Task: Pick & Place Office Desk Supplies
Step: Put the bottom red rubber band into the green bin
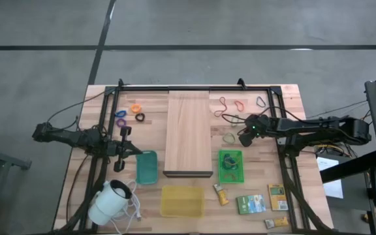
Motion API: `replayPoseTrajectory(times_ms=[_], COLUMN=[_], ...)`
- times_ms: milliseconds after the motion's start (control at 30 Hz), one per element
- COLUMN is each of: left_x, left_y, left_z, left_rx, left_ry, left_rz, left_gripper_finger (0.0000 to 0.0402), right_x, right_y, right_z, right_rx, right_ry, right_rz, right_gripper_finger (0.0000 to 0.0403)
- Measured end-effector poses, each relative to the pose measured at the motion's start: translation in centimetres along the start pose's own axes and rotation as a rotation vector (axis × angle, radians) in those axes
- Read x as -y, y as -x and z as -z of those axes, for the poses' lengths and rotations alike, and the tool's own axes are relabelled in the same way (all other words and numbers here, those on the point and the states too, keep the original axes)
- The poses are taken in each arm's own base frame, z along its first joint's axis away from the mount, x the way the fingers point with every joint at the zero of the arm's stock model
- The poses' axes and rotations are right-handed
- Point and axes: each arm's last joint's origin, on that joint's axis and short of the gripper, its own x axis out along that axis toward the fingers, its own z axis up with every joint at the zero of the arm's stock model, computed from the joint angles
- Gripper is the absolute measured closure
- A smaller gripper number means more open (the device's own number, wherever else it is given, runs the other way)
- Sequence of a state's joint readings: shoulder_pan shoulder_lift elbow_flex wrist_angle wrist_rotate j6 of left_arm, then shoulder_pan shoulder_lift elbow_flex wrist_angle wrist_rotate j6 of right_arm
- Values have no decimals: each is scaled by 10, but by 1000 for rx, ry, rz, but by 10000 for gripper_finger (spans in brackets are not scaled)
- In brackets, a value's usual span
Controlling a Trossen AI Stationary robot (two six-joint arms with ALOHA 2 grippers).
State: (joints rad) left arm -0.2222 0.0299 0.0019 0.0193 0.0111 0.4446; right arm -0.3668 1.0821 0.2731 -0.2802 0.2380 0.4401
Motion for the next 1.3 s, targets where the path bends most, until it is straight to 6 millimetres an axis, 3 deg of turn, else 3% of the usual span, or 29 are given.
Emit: replayPoseTrajectory(times_ms=[267, 700, 933, 1300], left_x=[0, 0, 0, 0], left_y=[0, 0, 0, 0], left_z=[0, 0, 0, 0], left_rx=[0, 0, 0, 0], left_ry=[0, 0, 0, 0], left_rz=[0, 1, 1, 1], left_gripper_finger=[390, 390, 390, 390], right_x=[0, 0, -5, -18], right_y=[0, 2, 16, 57], right_z=[-1, -3, -22, -63], right_rx=[6, 16, -1, -37], right_ry=[2, -15, -9, 6], right_rz=[10, 17, 25, -45], right_gripper_finger=[391, 395, 395, 395])
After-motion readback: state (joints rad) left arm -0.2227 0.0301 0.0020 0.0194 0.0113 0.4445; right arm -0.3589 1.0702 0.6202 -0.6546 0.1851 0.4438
